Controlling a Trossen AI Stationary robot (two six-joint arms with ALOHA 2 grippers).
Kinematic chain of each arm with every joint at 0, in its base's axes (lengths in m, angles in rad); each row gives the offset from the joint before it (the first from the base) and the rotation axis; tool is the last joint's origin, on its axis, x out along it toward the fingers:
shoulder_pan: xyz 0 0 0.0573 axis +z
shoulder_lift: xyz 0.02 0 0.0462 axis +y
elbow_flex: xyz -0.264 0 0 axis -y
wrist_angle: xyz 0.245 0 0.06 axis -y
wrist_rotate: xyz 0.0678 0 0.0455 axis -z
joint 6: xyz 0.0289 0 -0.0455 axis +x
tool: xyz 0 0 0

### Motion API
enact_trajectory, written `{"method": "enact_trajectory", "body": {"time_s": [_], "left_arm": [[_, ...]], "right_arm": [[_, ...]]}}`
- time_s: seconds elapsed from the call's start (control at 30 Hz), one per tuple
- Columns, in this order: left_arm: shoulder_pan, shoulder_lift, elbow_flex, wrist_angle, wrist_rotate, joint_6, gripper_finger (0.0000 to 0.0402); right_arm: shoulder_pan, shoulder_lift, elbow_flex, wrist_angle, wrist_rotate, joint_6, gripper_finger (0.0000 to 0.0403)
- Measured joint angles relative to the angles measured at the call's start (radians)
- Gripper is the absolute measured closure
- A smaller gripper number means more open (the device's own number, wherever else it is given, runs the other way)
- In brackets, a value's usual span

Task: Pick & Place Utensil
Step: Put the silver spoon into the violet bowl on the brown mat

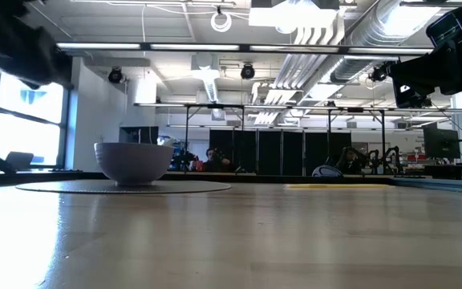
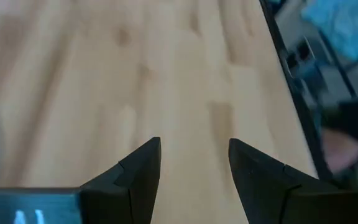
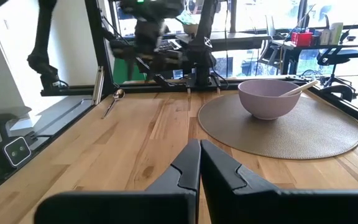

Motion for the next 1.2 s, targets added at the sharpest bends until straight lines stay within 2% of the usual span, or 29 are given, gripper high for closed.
{"method": "enact_trajectory", "body": {"time_s": [0.13,0.23,0.33,0.43,0.67,0.93,1.2], "left_arm": [[-0.114,0.125,0.161,-0.157,0.017,-0.082,0.0216],[-0.185,0.227,0.307,-0.312,0.073,-0.144,0.0216],[-0.241,0.324,0.42,-0.446,0.177,-0.217,0.0216],[-0.287,0.402,0.485,-0.496,0.306,-0.275,0.0216],[-0.325,0.51,0.481,-0.526,0.463,-0.439,0.0216],[-0.324,0.582,0.465,-0.52,0.457,-0.458,0.0216],[-0.325,0.635,0.466,-0.513,0.421,-0.381,0.0221]], "right_arm": [[0.0,0.0,0.0,0.0,0.0,0.0,0.0398],[0.0,0.0,0.0,0.0,0.0,0.0,0.0398],[0.0,0.0,0.0,0.0,0.0,0.0,0.0398],[0.0,0.0,0.0,0.0,0.0,0.0,0.0398],[0.0,0.0,0.0,0.0,0.0,0.0,0.0398],[0.0,0.0,0.0,0.0,0.0,0.0,0.0398],[0.0,0.0,0.0,0.0,0.0,0.0,0.0398]]}}
